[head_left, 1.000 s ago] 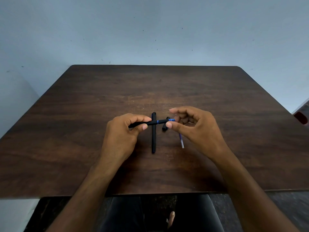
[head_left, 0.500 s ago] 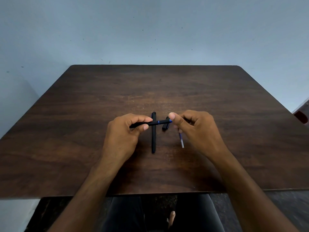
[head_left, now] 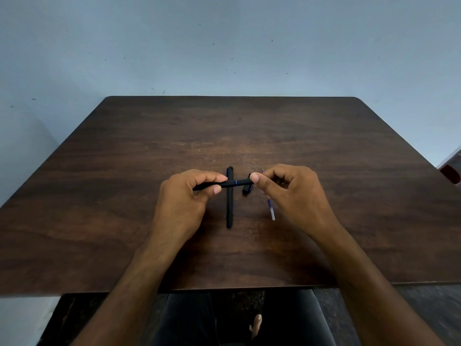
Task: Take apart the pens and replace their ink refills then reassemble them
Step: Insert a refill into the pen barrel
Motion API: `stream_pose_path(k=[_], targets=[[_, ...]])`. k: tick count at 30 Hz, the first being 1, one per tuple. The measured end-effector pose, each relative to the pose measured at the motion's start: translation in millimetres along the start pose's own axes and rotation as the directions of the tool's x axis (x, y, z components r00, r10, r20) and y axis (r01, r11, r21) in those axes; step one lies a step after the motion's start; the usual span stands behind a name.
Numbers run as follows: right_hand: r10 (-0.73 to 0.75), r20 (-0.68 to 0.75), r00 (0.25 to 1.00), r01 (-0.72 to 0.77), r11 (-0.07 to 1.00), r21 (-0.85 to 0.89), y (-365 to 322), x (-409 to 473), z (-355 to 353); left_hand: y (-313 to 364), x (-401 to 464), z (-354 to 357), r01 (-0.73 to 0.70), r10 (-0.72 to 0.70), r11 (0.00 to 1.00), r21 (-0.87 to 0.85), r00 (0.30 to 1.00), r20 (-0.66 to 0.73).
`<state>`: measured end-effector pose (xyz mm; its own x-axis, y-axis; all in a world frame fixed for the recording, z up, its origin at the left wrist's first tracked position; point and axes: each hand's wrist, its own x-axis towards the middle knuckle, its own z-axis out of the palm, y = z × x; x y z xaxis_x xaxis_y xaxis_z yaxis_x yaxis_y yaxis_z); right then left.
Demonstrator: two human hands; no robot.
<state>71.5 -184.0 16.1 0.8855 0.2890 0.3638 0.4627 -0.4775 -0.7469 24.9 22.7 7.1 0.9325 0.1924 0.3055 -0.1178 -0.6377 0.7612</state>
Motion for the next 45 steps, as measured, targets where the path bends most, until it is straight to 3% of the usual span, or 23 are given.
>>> stream_pose_path(k=[3,7,14,22,33,38,45], targets=[[-0.005,0.019,1.000,0.006,0.998,-0.060,0.9,-0.1,-0.7,-1.8,-0.2,-0.1,0.002,-0.002,1.000,-0.015,1.000,0.000],[-0.033,0.058,0.998,0.034,0.999,-0.015,1.0,0.4,-1.9,-4.7,-0.3,-0.8,-0.001,0.001,1.000,-0.014,1.000,-0.007],[-0.034,0.018,0.999,0.035,0.998,-0.052,0.6,0.2,-0.6,-3.5,-0.9,-0.5,-0.006,0.006,1.000,-0.025,1.000,-0.003],[-0.022,0.029,0.999,0.020,0.997,0.080,1.1,-1.5,-3.1,-4.6,-0.8,-2.8,0.007,-0.007,1.000,-0.022,1.000,-0.009],[-0.050,0.000,0.999,0.050,0.997,-0.059,-0.5,0.3,-1.6,-2.7,-1.1,-2.0,0.004,-0.004,1.000,-0.023,1.000,-0.010],[-0.027,0.029,0.999,0.026,0.999,0.031,-2.4,-0.9,-4.9,-3.3,-1.1,-2.4,0.009,-0.009,0.999,-0.034,1.000,-0.010],[-0.055,-0.009,0.998,0.055,0.998,0.009,-1.6,0.3,-3.3,-2.1,-0.1,-0.3,0.000,0.000,1.000,-0.026,1.000,-0.008]])
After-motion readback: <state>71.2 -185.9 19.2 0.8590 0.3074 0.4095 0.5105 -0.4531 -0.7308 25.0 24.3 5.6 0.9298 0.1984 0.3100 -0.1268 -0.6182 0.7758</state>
